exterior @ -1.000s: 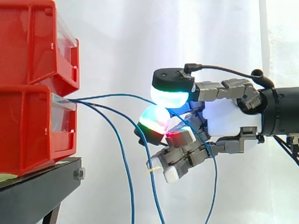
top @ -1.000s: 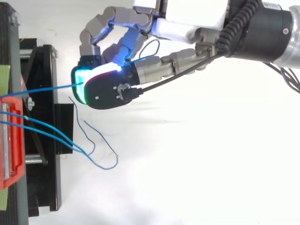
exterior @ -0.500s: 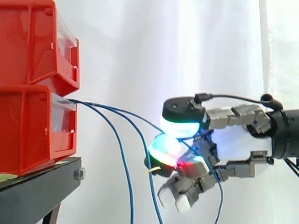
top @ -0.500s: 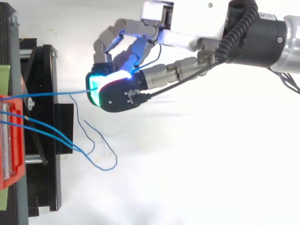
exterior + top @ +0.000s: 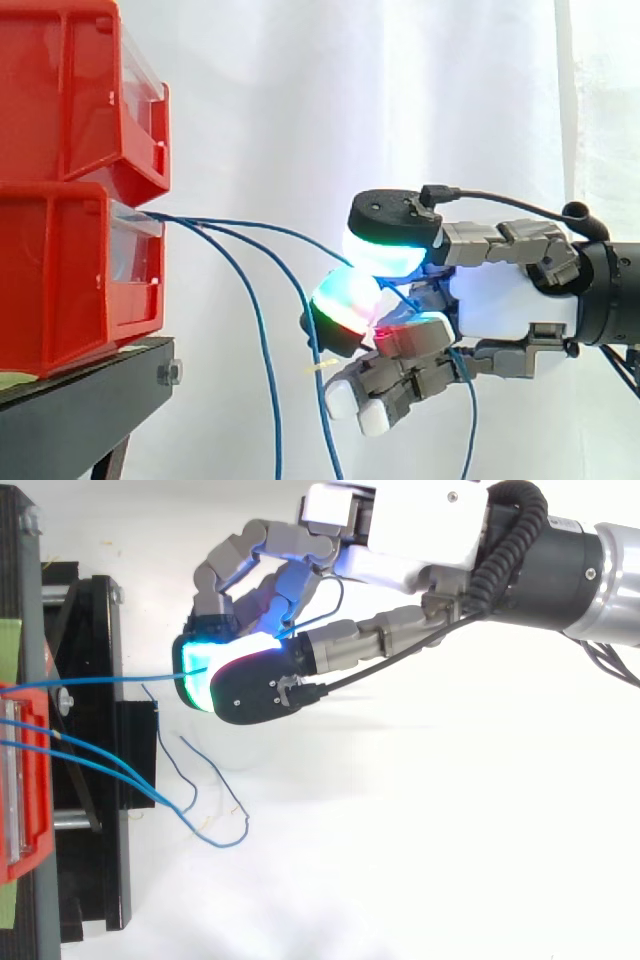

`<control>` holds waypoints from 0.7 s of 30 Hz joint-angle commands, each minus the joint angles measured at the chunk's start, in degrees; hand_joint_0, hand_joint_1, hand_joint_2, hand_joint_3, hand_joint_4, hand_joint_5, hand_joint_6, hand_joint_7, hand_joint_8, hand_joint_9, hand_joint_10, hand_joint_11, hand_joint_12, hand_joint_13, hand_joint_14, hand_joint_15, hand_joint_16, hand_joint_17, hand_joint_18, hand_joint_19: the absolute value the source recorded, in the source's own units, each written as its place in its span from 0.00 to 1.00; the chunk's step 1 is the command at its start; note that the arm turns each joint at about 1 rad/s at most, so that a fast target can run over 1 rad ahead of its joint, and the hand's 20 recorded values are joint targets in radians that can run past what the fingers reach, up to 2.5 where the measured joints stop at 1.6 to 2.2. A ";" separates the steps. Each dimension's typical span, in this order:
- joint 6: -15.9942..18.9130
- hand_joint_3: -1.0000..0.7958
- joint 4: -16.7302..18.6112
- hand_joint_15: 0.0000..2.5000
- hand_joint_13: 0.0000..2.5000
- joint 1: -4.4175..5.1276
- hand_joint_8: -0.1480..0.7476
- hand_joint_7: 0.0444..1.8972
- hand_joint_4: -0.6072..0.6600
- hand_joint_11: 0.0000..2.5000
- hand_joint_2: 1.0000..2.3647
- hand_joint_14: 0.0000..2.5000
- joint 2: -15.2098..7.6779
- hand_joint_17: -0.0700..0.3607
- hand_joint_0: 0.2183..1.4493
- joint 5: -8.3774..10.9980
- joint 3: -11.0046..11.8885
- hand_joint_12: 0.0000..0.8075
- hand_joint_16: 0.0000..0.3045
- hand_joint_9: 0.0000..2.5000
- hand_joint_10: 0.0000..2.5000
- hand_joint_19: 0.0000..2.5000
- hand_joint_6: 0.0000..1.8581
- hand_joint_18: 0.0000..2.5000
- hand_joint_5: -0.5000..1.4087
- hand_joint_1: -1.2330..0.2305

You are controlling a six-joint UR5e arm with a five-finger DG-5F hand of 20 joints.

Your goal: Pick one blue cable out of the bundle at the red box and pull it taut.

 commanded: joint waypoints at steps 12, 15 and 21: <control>0.00 0.50 -0.82 0.20 0.30 0.01 0.57 0.49 0.58 0.57 0.01 0.01 0.02 0.44 0.33 -0.03 -0.02 0.50 0.17 0.47 0.03 0.20 0.49 0.25 0.18 0.31; 0.00 0.51 -0.91 0.20 0.30 0.01 0.57 0.50 0.58 0.57 0.01 0.01 0.02 0.43 0.33 -0.03 -0.02 0.50 0.17 0.46 0.03 0.20 0.49 0.25 0.18 0.31; 0.00 0.51 -0.82 0.20 0.30 0.01 0.57 0.50 0.58 0.57 0.01 0.01 -0.07 0.43 0.33 -0.03 -0.02 0.50 0.17 0.47 0.03 0.20 0.49 0.25 0.18 0.31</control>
